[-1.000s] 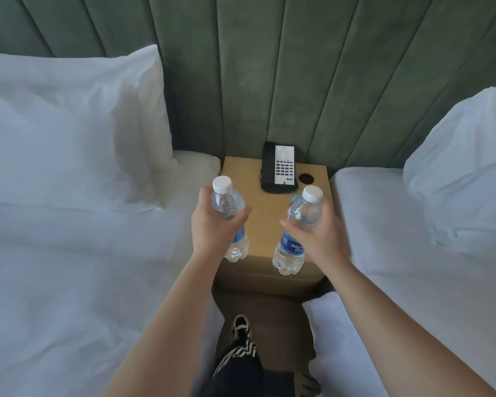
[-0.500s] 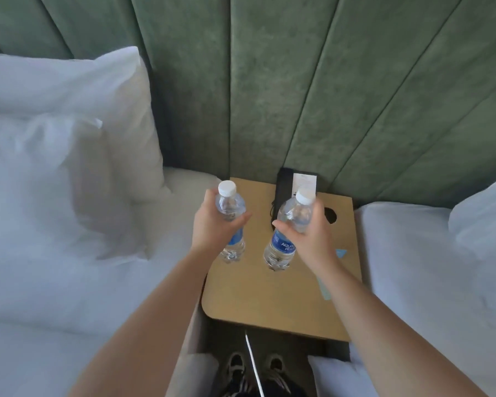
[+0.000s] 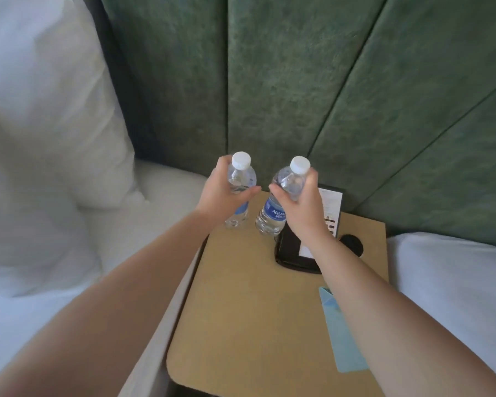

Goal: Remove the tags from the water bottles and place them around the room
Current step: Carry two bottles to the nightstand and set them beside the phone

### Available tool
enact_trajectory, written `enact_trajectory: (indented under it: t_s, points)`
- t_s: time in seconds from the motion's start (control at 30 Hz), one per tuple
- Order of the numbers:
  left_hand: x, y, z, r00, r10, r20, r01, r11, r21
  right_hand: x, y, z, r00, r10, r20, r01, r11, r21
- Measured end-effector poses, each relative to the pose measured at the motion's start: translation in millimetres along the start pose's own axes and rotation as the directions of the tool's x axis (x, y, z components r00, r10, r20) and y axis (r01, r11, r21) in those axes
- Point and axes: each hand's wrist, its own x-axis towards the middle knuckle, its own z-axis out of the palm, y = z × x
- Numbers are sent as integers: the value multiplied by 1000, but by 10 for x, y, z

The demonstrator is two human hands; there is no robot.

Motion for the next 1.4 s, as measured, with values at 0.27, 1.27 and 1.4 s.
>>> enact_trajectory:
  t_s: [0.27, 1.27, 1.4]
  points:
    - [464, -455, 218, 997, -44, 55, 47, 997, -55, 505, 444, 227, 1000, 23, 9, -23, 1000, 5]
    - [433, -521, 277, 976, -153, -158, 152, 988, -15, 605, 621, 28, 976, 26, 218, -14, 998, -57]
    - [507, -506, 97, 962, -251, 106, 267, 945, -188, 630, 651, 21, 971, 64, 230, -53, 997, -54]
